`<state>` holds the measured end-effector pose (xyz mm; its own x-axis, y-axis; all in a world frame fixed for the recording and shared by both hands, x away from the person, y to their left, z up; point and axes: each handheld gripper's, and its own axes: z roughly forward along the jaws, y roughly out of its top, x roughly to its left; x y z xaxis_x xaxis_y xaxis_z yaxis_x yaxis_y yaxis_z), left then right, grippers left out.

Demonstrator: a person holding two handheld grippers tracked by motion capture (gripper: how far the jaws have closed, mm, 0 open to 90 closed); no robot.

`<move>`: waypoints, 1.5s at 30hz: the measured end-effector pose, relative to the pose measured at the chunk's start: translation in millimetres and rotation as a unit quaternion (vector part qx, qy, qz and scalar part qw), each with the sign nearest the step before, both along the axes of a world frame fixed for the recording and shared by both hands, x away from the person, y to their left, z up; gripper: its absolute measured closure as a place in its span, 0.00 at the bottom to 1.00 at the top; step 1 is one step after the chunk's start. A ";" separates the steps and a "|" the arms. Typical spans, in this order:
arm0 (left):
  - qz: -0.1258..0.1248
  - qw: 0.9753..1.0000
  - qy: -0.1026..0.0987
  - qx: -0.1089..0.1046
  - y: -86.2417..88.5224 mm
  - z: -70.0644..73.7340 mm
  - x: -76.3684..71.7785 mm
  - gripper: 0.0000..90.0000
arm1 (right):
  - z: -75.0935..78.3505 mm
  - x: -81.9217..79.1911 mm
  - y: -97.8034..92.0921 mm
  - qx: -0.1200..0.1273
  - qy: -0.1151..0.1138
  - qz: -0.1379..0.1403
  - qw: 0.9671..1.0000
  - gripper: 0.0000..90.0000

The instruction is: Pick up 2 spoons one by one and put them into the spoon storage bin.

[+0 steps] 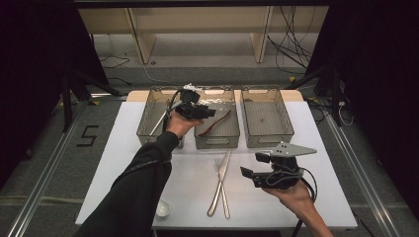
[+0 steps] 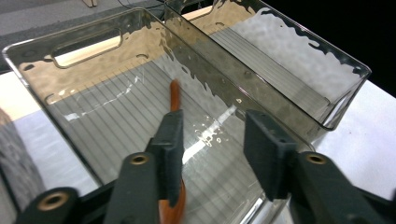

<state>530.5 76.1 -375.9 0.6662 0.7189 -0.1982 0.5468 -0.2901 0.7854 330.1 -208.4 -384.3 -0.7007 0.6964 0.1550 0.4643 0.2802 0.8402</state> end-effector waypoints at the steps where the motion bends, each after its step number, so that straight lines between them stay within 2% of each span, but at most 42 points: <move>1: -0.002 1.000 0.001 0.002 1.9 2.4 -2.0 0.55 | 0.0 -0.1 0.0 0.000 0.000 0.000 1.000 0.31; 3: -0.008 1.000 0.003 0.007 6.5 7.2 -7.6 0.50 | 0.2 -0.3 0.2 0.000 0.001 -0.001 1.000 0.31; 6: -0.009 1.000 -0.005 0.015 15.5 13.6 -19.3 0.44 | 0.3 -0.4 0.4 0.000 0.000 -0.001 1.000 0.31; 10: -0.017 1.000 -0.009 0.004 32.3 17.6 -39.6 0.37 | 0.6 -0.8 0.9 -0.001 -0.001 -0.002 1.000 0.31; 14: -0.019 0.999 -0.019 0.019 52.9 11.7 -59.4 0.32 | 0.8 -0.8 0.7 0.000 -0.001 -0.004 1.000 0.31; 15: -0.017 0.999 -0.022 0.017 58.0 9.9 -63.6 0.32 | 0.5 -0.5 0.6 0.001 -0.001 -0.004 1.000 0.31; 17: -0.018 0.999 -0.020 0.019 66.7 6.2 -69.0 0.31 | 0.5 -0.4 1.0 0.001 -0.001 -0.005 1.000 0.31; 18: -0.020 0.999 -0.018 0.029 70.1 5.2 -70.7 0.30 | 0.8 -0.4 1.3 0.001 -0.002 -0.004 1.000 0.31; 20: -0.020 0.999 -0.022 0.037 75.8 3.9 -75.6 0.29 | 1.2 -0.5 2.2 0.002 -0.005 -0.003 1.000 0.31; 23: -0.022 0.999 -0.022 0.038 81.7 0.1 -83.8 0.28 | 1.1 -0.3 2.4 0.003 -0.004 -0.004 1.000 0.31; 30: -0.037 0.998 -0.015 0.054 91.1 -7.9 -97.7 0.23 | 0.7 -0.5 1.6 0.002 -0.002 -0.002 1.000 0.31; 34: -0.044 0.996 -0.013 0.076 94.5 -10.7 -104.3 0.22 | 0.2 -0.2 2.1 0.001 -0.002 -0.002 1.000 0.31; 37: -0.045 0.994 -0.015 0.102 99.5 -14.1 -109.3 0.23 | -0.1 -0.1 2.6 0.000 -0.002 -0.002 1.000 0.31; 41: -0.046 0.993 -0.005 0.109 107.8 -20.4 -116.0 0.29 | -0.2 -0.3 2.3 -0.001 -0.003 -0.002 1.000 0.31; 45: -0.055 0.991 0.009 0.122 115.1 -31.6 -123.5 0.40 | -0.5 0.0 2.2 -0.002 -0.002 -0.002 1.000 0.31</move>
<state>406.9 191.2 -407.5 0.7412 0.6701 -0.0401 0.5141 -0.5282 0.6758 330.1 -206.2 -384.7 -0.6992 0.6992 0.1490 0.4611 0.2818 0.8414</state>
